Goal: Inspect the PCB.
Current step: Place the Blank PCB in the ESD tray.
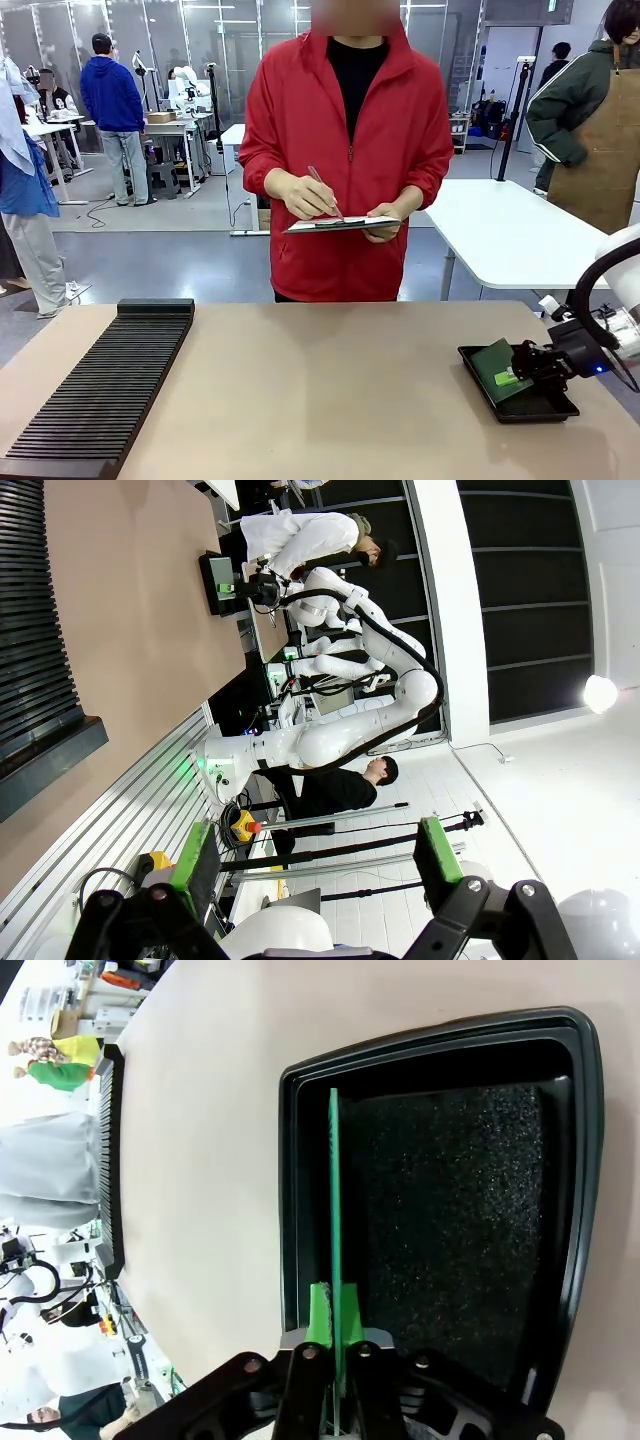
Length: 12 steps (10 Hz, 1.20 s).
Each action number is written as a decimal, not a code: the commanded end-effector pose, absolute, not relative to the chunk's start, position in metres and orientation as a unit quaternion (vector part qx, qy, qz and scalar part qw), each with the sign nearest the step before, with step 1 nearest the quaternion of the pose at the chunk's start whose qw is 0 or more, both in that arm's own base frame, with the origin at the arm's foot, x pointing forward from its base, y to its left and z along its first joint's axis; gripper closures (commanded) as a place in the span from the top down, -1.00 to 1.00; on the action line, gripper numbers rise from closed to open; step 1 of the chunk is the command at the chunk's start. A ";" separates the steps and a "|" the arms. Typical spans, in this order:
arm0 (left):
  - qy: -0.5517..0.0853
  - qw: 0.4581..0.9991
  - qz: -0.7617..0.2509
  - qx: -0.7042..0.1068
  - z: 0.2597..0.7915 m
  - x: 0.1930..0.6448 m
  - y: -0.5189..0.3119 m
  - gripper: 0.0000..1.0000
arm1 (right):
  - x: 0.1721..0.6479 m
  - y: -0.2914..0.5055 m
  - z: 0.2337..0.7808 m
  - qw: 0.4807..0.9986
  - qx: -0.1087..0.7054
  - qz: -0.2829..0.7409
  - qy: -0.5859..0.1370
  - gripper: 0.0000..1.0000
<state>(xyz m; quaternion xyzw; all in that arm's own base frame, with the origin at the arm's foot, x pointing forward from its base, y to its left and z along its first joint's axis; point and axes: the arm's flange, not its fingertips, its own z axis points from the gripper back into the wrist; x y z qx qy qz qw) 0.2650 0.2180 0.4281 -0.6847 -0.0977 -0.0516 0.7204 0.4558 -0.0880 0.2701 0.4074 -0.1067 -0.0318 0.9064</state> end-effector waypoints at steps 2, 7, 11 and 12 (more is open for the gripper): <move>-0.088 0.726 -0.046 -0.681 0.433 0.264 0.218 1.00 | 0.456 -0.083 0.276 0.911 0.389 -0.029 -0.132 -0.08; -0.088 0.726 -0.046 -0.681 0.433 0.264 0.218 1.00 | 0.443 -0.072 0.302 0.929 0.330 -0.044 -0.161 0.92; -0.088 0.726 -0.046 -0.681 0.433 0.264 0.218 1.00 | 0.443 -0.059 0.323 0.937 0.289 -0.063 -0.187 1.00; -0.088 0.726 -0.046 -0.681 0.433 0.264 0.218 1.00 | 0.442 -0.056 0.330 0.938 0.283 -0.068 -0.190 1.00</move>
